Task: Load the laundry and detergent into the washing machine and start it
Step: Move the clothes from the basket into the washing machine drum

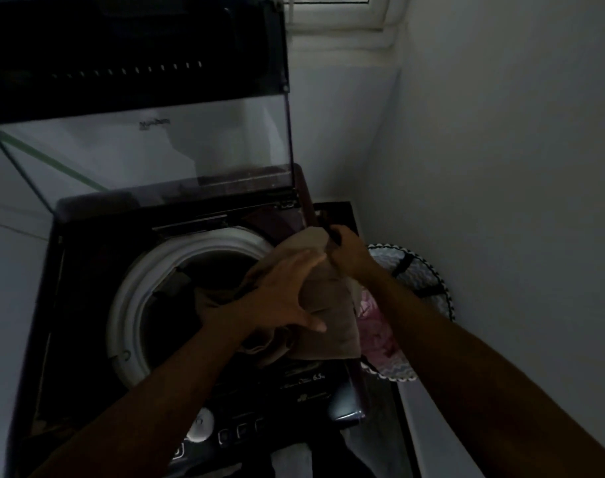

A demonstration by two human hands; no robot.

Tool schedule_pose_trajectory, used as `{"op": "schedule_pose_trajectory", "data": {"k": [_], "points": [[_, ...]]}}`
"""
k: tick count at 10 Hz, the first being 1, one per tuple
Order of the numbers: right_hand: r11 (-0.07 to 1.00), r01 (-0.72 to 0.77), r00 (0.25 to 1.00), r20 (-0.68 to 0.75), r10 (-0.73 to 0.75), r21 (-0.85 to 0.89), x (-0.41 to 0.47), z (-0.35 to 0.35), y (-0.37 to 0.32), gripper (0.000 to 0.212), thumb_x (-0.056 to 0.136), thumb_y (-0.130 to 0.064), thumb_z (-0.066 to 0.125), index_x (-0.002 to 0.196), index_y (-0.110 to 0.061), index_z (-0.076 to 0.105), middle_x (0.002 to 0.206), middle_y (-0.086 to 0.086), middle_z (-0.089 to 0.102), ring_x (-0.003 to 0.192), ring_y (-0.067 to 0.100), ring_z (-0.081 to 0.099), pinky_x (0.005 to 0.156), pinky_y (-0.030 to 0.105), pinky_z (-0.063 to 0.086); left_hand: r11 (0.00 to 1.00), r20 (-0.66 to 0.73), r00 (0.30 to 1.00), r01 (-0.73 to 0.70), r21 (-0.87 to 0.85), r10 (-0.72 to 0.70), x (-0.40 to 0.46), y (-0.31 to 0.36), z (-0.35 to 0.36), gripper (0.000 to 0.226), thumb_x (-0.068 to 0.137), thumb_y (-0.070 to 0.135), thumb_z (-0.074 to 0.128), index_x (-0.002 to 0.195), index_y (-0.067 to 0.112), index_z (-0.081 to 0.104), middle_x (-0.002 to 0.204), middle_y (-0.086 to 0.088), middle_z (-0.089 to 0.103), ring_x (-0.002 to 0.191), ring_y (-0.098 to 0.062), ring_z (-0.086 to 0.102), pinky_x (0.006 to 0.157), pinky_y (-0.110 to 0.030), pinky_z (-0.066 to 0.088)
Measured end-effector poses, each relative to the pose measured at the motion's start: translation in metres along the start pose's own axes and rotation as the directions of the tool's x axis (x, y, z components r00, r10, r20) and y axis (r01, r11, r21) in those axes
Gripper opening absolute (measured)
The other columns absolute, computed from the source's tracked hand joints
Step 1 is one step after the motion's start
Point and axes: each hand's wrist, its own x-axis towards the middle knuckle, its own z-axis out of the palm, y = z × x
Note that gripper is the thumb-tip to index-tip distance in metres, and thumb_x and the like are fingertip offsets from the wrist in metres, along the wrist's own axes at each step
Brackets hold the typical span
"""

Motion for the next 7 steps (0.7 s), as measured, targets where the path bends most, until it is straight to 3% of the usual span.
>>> {"op": "schedule_pose_trajectory", "data": {"k": [1,2,3,4,5,6,7], "points": [[0.995,-0.071,0.911,0.402,0.095,-0.074,-0.024,-0.016,0.034,0.055,0.092,-0.006,0.052,0.144,-0.003,0.036,0.144,0.019,0.045,0.132,0.033,0.044,0.091,0.017,0.034,0.971,0.106,0.994,-0.031,0.239,0.005,0.012,0.013,0.024,0.144,0.053,0.062,0.084,0.15,0.035,-0.018,0.153,0.001,-0.039,0.143,-0.025,-0.03,0.116,-0.053,0.0],[0.988,-0.101,0.82,0.552,0.151,-0.119,-0.042,-0.022,0.042,0.066,0.096,-0.008,0.056,0.152,-0.018,0.023,0.154,0.0,0.03,0.142,0.022,0.031,0.097,0.004,0.029,0.942,0.049,0.999,-0.03,0.335,0.014,0.015,0.01,0.039,0.15,0.047,0.07,0.08,0.147,0.036,-0.026,0.143,-0.004,-0.052,0.138,-0.027,-0.037,0.117,-0.059,0.006],[1.0,-0.015,0.879,0.477,0.008,0.012,-0.028,0.012,0.044,0.047,0.103,-0.028,0.04,0.146,-0.009,0.036,0.15,0.005,0.037,0.136,0.028,0.04,0.096,0.017,0.045,0.948,-0.059,0.996,-0.048,0.316,0.07,0.02,0.0,0.046,0.158,0.037,0.078,0.076,0.147,0.033,-0.027,0.151,-0.006,-0.042,0.144,-0.027,-0.028,0.118,-0.057,0.012],[0.996,0.028,0.958,0.286,-0.003,-0.082,-0.025,0.011,0.046,0.047,0.098,-0.033,0.052,0.131,0.001,0.053,0.134,0.023,0.055,0.121,0.035,0.055,0.077,0.026,0.052,0.958,-0.081,0.994,-0.042,0.282,0.067,0.021,-0.002,0.045,0.159,0.033,0.082,0.071,0.149,0.031,-0.025,0.156,-0.004,-0.032,0.148,-0.032,-0.01,0.117,-0.056,0.015],[0.96,0.128,0.937,0.347,-0.035,-0.249,-0.027,-0.006,0.034,0.054,0.076,-0.042,0.057,0.113,-0.002,0.064,0.115,0.021,0.065,0.107,0.037,0.06,0.076,0.026,0.04,0.975,-0.16,0.985,-0.023,0.222,0.06,0.022,-0.003,0.044,0.156,0.034,0.08,0.072,0.15,0.032,-0.02,0.16,0.001,-0.021,0.147,-0.033,0.008,0.116,-0.054,0.021],[0.958,0.123,0.946,0.323,-0.035,-0.257,-0.028,-0.016,0.022,0.047,0.059,-0.038,0.047,0.084,-0.001,0.065,0.09,0.022,0.068,0.089,0.036,0.064,0.069,0.03,0.038,0.984,-0.246,0.966,-0.031,0.178,0.075,0.026,-0.009,0.043,0.152,0.039,0.072,0.08,0.153,0.028,-0.011,0.162,0.003,-0.007,0.147,-0.028,0.011,0.115,-0.052,0.023],[0.975,0.068,0.969,0.249,-0.014,-0.209,-0.034,-0.031,-0.003,0.024,0.062,-0.036,0.043,0.057,-0.013,0.047,0.06,0.002,0.052,0.07,0.024,0.056,0.053,0.028,0.031,0.991,-0.314,0.947,-0.026,0.129,0.065,0.029,-0.006,0.041,0.144,0.046,0.062,0.085,0.154,0.028,-0.005,0.161,0.002,0.008,0.142,-0.025,0.024,0.114,-0.048,0.028]]}}
